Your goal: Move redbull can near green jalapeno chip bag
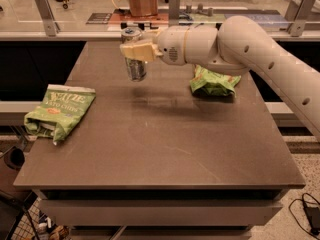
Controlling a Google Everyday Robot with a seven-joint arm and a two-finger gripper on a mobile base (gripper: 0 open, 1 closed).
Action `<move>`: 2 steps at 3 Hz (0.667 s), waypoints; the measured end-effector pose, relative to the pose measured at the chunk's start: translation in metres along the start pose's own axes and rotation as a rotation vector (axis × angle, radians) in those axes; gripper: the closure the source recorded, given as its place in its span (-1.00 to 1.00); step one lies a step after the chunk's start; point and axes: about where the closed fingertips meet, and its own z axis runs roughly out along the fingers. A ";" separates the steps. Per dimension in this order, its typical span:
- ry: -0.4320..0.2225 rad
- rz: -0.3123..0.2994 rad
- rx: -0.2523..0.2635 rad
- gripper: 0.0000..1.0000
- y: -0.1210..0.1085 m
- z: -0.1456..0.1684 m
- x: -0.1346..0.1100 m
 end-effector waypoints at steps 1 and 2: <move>0.005 -0.003 -0.002 1.00 0.023 0.008 -0.001; 0.011 -0.013 0.000 1.00 0.046 0.019 -0.004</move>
Offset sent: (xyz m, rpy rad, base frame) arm -0.0556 0.0525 0.0007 -0.0268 -0.0167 -0.0088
